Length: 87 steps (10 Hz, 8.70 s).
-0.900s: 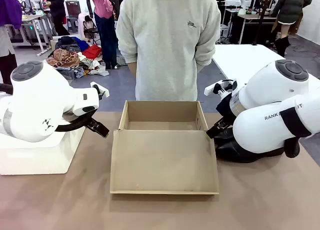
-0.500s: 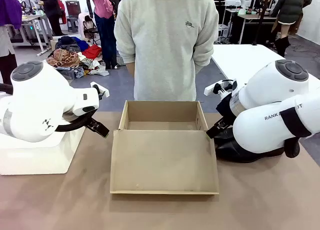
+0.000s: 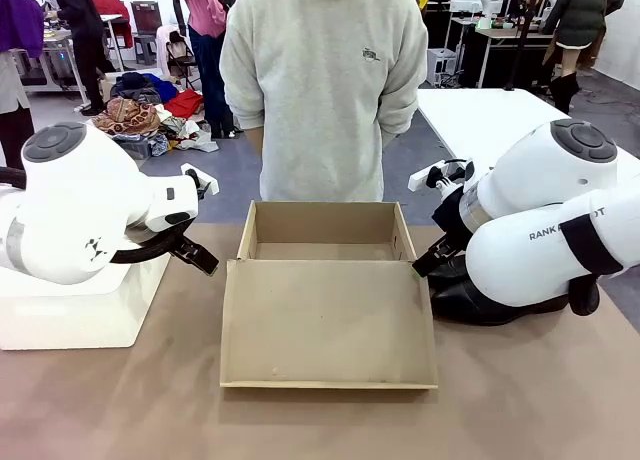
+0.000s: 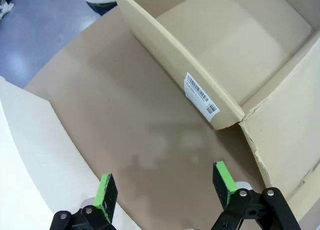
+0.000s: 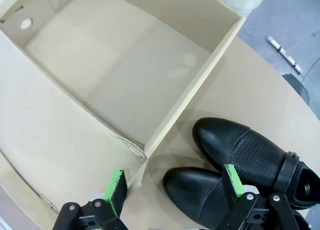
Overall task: Pack the shoes into the box.
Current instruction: Place one shoe of the Shoes into the Shoes Box.
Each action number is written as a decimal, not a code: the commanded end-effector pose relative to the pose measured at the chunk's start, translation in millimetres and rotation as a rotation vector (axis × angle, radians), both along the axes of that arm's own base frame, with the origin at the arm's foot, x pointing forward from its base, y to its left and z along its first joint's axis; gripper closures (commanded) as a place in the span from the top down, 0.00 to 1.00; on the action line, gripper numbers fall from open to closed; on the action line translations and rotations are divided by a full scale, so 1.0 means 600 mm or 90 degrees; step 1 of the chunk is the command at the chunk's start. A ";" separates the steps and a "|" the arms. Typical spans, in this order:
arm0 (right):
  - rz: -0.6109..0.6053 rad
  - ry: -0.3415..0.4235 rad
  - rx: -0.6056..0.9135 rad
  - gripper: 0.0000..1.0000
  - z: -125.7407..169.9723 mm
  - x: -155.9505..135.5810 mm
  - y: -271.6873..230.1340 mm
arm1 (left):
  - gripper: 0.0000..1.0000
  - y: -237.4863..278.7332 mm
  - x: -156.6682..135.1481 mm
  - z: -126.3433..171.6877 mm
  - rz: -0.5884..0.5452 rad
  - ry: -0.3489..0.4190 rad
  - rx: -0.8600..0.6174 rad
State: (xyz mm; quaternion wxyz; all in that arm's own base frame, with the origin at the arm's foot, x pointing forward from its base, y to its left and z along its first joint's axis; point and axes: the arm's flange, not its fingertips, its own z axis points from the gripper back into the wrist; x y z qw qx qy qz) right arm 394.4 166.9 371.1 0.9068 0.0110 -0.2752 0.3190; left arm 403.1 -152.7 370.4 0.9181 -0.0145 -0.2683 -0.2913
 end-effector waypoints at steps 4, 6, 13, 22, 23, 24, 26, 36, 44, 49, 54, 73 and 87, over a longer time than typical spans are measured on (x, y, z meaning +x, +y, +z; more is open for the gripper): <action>0.000 0.000 0.000 1.00 0.000 0.000 0.000 | 1.00 0.000 0.000 0.000 0.000 0.000 0.000; 0.017 0.007 0.027 1.00 0.035 0.001 -0.014 | 1.00 -0.003 -0.007 0.043 0.010 -0.026 0.023; 0.053 -0.018 0.037 1.00 0.203 -0.010 -0.044 | 1.00 -0.015 -0.045 0.215 -0.008 -0.067 0.030; 0.247 -0.081 0.170 1.00 0.259 -0.020 -0.087 | 1.00 0.034 -0.049 0.290 -0.206 -0.139 -0.067; 0.284 -0.094 0.184 1.00 0.263 -0.020 -0.088 | 1.00 0.034 -0.053 0.294 -0.253 -0.166 -0.049; 0.297 -0.096 0.189 1.00 0.265 -0.018 -0.090 | 1.00 0.034 -0.052 0.298 -0.271 -0.167 -0.059; 0.337 -0.109 0.207 1.00 0.268 -0.019 -0.093 | 1.00 0.037 -0.051 0.303 -0.309 -0.169 -0.088; 0.346 -0.107 0.208 1.00 0.261 -0.034 -0.088 | 1.00 0.039 -0.060 0.313 -0.308 -0.172 -0.106; 0.363 -0.080 0.108 1.00 0.295 0.003 -0.119 | 1.00 0.039 -0.060 0.313 -0.308 -0.172 -0.106; 0.475 -0.039 -0.152 1.00 0.309 0.097 -0.205 | 1.00 0.039 -0.060 0.313 -0.308 -0.172 -0.106; 0.458 0.049 -0.255 1.00 0.260 0.197 -0.281 | 1.00 0.039 -0.060 0.313 -0.308 -0.172 -0.106; 0.505 0.101 -0.257 1.00 0.108 0.281 -0.340 | 1.00 0.039 -0.060 0.313 -0.308 -0.172 -0.106; 0.514 0.168 -0.203 1.00 -0.003 0.330 -0.341 | 1.00 0.039 -0.060 0.313 -0.308 -0.172 -0.106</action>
